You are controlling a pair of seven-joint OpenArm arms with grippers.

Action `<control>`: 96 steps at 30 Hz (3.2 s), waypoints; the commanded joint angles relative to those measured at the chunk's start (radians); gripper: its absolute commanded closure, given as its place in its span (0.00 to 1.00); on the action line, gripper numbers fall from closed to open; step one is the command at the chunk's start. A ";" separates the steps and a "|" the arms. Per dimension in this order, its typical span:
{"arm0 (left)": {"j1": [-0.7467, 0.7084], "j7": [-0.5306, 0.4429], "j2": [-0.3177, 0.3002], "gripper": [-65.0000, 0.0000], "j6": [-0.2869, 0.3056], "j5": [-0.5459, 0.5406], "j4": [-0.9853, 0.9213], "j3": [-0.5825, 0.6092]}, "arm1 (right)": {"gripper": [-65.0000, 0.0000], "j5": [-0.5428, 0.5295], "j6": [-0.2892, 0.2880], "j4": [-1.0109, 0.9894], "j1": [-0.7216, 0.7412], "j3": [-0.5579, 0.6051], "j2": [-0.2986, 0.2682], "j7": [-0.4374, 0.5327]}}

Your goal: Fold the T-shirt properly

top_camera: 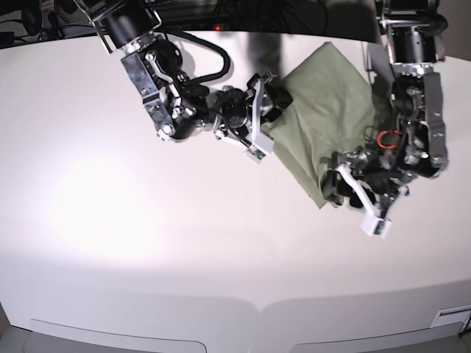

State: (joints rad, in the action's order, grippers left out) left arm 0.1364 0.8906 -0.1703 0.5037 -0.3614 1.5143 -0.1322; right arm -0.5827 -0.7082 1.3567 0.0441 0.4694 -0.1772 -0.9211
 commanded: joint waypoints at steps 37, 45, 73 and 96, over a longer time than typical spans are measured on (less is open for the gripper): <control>-0.133 -0.046 -0.019 0.50 -0.131 0.152 -0.145 0.162 | 0.65 -0.105 0.010 -0.003 -0.014 0.001 -0.075 -0.126; -0.090 -0.047 -0.019 0.50 -0.131 0.152 -0.144 0.151 | 0.65 -0.042 0.010 0.023 -0.006 0.001 -0.074 0.010; -0.057 -0.043 -0.053 0.50 -0.253 0.164 0.208 0.151 | 0.65 0.030 0.010 0.616 -0.039 -0.470 -0.064 0.021; -0.857 0.025 -0.132 0.50 -0.291 0.134 0.705 -0.236 | 0.65 -0.233 0.010 0.946 -0.835 -1.144 -0.070 -0.233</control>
State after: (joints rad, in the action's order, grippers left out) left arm -0.7204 0.9260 -0.2939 0.2127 -0.2283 2.2013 -0.3603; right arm -0.7967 -0.6968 2.2856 -0.7853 -0.6716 -0.2382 -1.1625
